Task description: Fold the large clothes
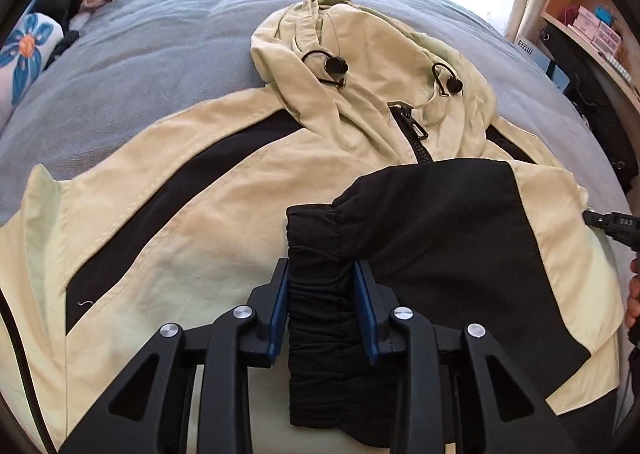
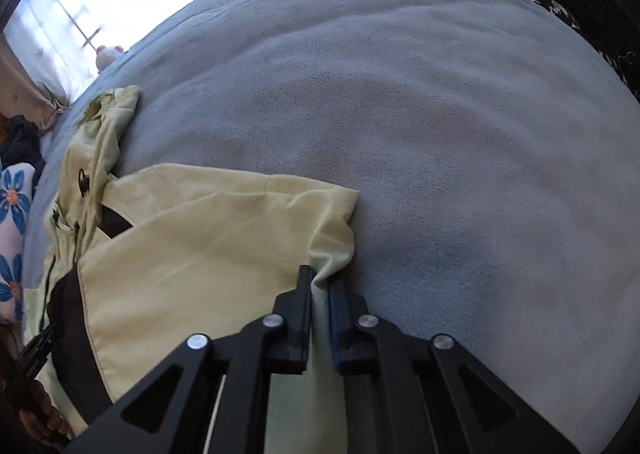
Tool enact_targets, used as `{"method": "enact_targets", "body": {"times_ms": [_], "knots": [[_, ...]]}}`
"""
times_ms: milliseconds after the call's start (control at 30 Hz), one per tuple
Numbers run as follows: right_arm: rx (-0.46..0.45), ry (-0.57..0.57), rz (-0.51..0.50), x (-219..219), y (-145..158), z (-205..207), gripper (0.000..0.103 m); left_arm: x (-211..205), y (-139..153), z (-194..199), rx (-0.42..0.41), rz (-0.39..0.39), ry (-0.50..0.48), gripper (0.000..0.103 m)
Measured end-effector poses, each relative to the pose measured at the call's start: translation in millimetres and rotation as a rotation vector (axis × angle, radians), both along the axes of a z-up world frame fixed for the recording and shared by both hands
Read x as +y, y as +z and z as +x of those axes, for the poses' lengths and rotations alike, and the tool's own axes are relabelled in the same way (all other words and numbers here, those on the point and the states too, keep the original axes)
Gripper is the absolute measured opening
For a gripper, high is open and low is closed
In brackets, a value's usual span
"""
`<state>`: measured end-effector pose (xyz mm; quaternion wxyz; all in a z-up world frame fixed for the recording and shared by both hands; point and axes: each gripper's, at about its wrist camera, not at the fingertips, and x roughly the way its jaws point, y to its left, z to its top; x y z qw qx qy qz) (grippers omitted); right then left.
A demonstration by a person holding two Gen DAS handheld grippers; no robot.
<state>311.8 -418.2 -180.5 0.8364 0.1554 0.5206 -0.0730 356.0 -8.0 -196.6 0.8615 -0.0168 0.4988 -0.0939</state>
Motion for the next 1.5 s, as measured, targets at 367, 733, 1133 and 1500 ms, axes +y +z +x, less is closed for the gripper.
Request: {"method": "enact_targets", "body": {"times_ms": [367,733,1133,1500], "knots": [[-0.099,-0.042,0.082,4,60,-96,0.053,14,52,-53,-0.097,0.01,0.024,0.032],[-0.008,0.194,-0.187,81,20,-126,0.053,-71,36,-97,-0.046,-0.087,-0.101,0.032],[-0.01,0.048,-0.276,48,21,-148,0.053,-81,9,-97,0.046,0.077,-0.056,0.033],[-0.108,0.244,-0.118,127,46,-103,0.053,-89,34,-82,-0.019,0.055,-0.021,0.033]]}}
